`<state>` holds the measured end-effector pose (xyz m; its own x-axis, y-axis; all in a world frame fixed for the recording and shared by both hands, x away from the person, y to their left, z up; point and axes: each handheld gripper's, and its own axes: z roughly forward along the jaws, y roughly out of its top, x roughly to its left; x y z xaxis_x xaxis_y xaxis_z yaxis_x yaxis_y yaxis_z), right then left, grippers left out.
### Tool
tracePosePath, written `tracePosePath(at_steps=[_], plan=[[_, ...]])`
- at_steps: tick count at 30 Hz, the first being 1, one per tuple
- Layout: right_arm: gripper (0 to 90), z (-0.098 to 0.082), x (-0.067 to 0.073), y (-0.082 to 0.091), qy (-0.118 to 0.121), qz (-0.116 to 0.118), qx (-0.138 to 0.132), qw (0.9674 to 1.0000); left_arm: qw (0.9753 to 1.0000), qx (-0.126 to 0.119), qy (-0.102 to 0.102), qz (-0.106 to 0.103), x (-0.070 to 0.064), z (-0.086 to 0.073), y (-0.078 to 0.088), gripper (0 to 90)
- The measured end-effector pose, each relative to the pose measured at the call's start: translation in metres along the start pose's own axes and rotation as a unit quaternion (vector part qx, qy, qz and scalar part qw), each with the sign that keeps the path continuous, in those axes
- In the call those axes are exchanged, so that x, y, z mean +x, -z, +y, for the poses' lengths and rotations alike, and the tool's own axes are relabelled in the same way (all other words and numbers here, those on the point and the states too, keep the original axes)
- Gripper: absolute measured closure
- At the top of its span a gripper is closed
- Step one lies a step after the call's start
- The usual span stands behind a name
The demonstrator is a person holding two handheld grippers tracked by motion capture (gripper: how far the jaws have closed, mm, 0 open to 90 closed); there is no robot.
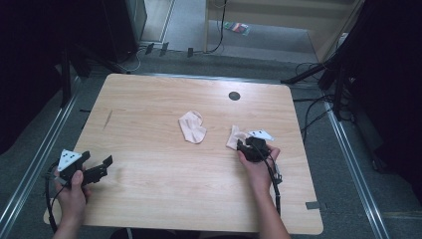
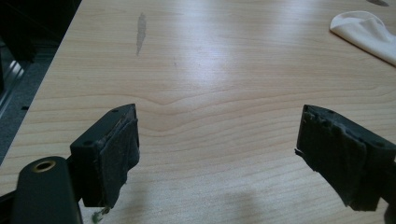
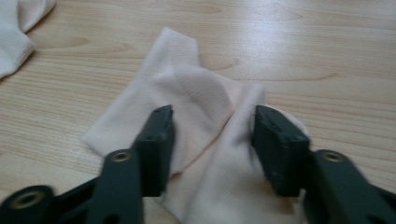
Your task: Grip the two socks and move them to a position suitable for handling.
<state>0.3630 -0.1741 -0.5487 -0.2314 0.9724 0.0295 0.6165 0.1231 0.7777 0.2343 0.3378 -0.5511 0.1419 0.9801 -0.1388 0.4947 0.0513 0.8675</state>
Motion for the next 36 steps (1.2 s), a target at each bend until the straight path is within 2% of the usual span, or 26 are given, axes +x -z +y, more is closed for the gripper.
tracePosePath(at_steps=[3,5,8,9,12,15,21,22,24,31,36], plan=[[71.0,0.0,-0.002,0.001,-0.002,0.009,-0.002,1.0,1.0,0.001,0.0,0.0,0.0,0.0,0.0,13.8],[77.3,0.0,-0.003,0.001,-0.012,0.01,-0.003,0.9999,1.0,0.001,0.0,0.001,0.0,0.0,0.0,13.9],[81.9,0.0,-0.01,0.001,-0.035,0.024,-0.003,0.9991,1.0,0.002,0.002,-0.001,0.001,0.0,0.0,13.8],[83.6,0.001,-0.012,0.003,-0.041,0.022,-0.004,0.9989,1.0,0.001,0.003,-0.001,0.001,0.0,0.0,13.8],[84.2,0.002,-0.014,0.007,-0.037,0.018,-0.01,0.9991,1.0,0.0,0.004,-0.001,0.001,0.0,0.0,13.8],[84.5,0.005,-0.013,0.018,-0.042,0.024,-0.028,0.9984,1.0,0.001,0.002,-0.001,0.0,0.0,0.0,13.8],[84.6,0.015,-0.006,0.05,-0.042,0.055,-0.063,0.9956,1.0,0.001,0.005,-0.002,0.001,0.0,0.0,13.8],[84.6,0.018,-0.003,0.061,-0.043,0.066,-0.074,0.9941,1.0,0.001,0.005,-0.002,0.001,0.0,0.0,13.8],[84.5,0.019,-0.001,0.065,-0.042,0.07,-0.078,0.9936,1.0,0.0,0.005,-0.002,0.001,0.0,0.0,13.8],[84.6,0.025,0.016,0.095,-0.025,0.099,-0.104,0.9893,1.0,0.001,0.003,-0.003,0.001,0.0,0.0,13.8],[84.6,0.024,0.031,0.109,-0.011,0.119,-0.114,0.9864,1.0,0.001,0.003,-0.003,0.001,0.0,0.0,13.8]])
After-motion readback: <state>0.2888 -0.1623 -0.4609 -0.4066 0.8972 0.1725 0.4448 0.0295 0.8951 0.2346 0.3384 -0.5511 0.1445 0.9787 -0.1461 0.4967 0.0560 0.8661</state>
